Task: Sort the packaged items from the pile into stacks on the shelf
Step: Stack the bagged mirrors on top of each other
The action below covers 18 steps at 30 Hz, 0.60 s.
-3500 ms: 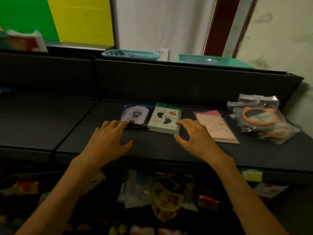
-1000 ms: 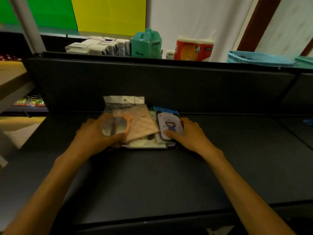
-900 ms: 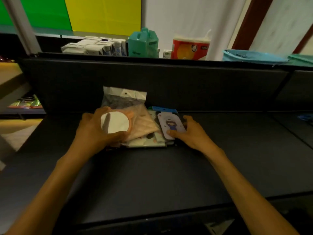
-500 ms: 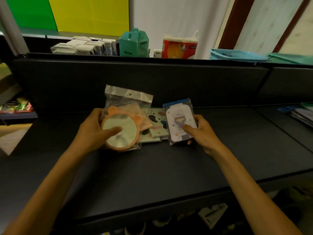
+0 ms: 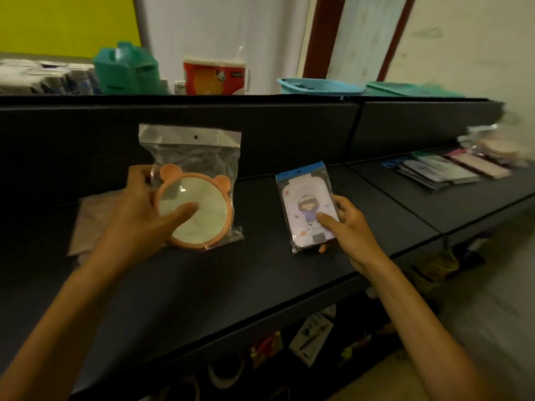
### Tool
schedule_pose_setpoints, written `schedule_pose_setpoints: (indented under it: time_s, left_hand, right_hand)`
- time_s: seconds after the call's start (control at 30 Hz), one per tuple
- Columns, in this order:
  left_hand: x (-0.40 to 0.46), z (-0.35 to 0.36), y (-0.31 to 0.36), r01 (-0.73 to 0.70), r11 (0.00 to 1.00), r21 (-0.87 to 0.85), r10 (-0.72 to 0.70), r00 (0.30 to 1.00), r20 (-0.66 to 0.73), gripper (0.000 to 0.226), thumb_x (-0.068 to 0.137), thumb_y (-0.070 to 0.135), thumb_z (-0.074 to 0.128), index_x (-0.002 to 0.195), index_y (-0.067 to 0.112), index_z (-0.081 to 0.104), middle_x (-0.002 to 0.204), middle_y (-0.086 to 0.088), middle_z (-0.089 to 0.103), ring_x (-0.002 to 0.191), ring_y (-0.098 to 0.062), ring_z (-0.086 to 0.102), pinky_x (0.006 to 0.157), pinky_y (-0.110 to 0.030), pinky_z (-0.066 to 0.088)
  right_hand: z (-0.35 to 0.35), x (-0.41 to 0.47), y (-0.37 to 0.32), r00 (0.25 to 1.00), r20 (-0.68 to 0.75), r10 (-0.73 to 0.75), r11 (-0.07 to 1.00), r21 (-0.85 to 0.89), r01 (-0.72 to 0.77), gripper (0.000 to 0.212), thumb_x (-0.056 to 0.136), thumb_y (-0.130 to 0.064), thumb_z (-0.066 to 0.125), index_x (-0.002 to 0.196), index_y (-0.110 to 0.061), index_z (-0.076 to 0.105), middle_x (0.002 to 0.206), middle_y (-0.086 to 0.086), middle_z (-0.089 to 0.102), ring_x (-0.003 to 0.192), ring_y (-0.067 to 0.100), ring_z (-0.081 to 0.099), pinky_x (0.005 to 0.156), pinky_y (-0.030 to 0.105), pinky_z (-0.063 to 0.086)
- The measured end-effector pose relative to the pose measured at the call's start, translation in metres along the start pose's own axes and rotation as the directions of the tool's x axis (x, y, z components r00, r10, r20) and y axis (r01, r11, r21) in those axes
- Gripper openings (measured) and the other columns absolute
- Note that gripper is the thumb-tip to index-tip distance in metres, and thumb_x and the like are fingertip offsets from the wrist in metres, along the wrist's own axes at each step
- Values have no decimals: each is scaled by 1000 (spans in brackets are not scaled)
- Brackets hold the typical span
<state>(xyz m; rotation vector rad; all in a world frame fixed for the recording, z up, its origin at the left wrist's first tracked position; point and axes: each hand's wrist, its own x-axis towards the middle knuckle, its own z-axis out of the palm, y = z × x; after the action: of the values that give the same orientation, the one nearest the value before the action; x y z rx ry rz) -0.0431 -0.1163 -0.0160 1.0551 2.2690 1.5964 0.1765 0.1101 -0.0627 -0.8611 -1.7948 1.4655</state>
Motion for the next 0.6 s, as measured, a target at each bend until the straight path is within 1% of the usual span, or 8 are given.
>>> schedule_pose_setpoints:
  time_s: [0.03,0.1,0.23,0.33,0.47,0.5,0.57,0.6]
  left_hand:
    - [1,17,6,10,999,-51,-8,999,42,66,80,19,70,132,27,31,119,-1,52,89,-14,60,55,-26,51]
    - [1,57,15,24,993,-117,-11,993,117,64,79,21,70,129,31,30,125,-4,51,99,-24,62,59,-38,58]
    - [-5,143,40,32,990,-134,-6,982,189,66,78,25,73,128,34,32,128,-5,51,105,-26,61,72,-48,59]
    - [-14,206,68,13,989,-144,20,974,226,65,79,25,71,131,31,32,130,-3,50,108,-24,59,79,-47,57]
    - [-25,282,103,-2,985,-174,46,968,246,61,81,25,69,132,24,35,127,-3,51,109,-23,58,77,-38,55]
    - [-27,299,110,1,984,-177,45,967,253,62,81,25,69,132,23,35,127,-4,51,110,-24,58,79,-39,55]
    - [-30,330,125,6,984,-180,42,964,262,62,80,25,69,132,22,35,129,-6,50,112,-26,56,83,-43,54]
    - [-30,345,133,3,983,-183,46,963,264,62,80,25,69,132,22,35,129,-6,50,113,-26,56,85,-45,53]
  right_hand:
    - [-14,-3,1,1000,-17,3,1000,-7,-3,38,88,-14,62,123,-22,49,113,4,65,83,18,70,45,29,53]
    - [-46,-9,4,999,-55,3,1000,-21,-4,36,88,-15,63,121,-25,49,112,2,65,82,17,70,45,30,53]
    - [-125,-20,12,989,-151,8,1000,-18,-11,32,91,-10,59,118,-25,51,110,4,66,80,20,70,43,33,54]
    - [-192,-29,21,978,-207,-2,1000,-25,-3,30,91,-8,57,111,-30,53,107,4,66,82,22,70,48,37,56]
    - [-277,-35,38,958,-286,-25,999,-52,11,32,92,-9,57,118,-29,53,114,3,66,95,18,67,67,32,59]
    - [-296,-36,42,953,-301,-28,998,-57,11,33,92,-10,57,119,-29,52,116,3,65,97,16,67,68,28,59]
    - [-332,-37,46,946,-323,-31,998,-54,14,36,92,-10,57,122,-27,50,116,2,64,94,10,66,61,19,55]
    - [-348,-36,47,942,-334,-31,999,-45,17,38,92,-10,57,125,-27,49,115,1,64,90,7,67,57,18,54]
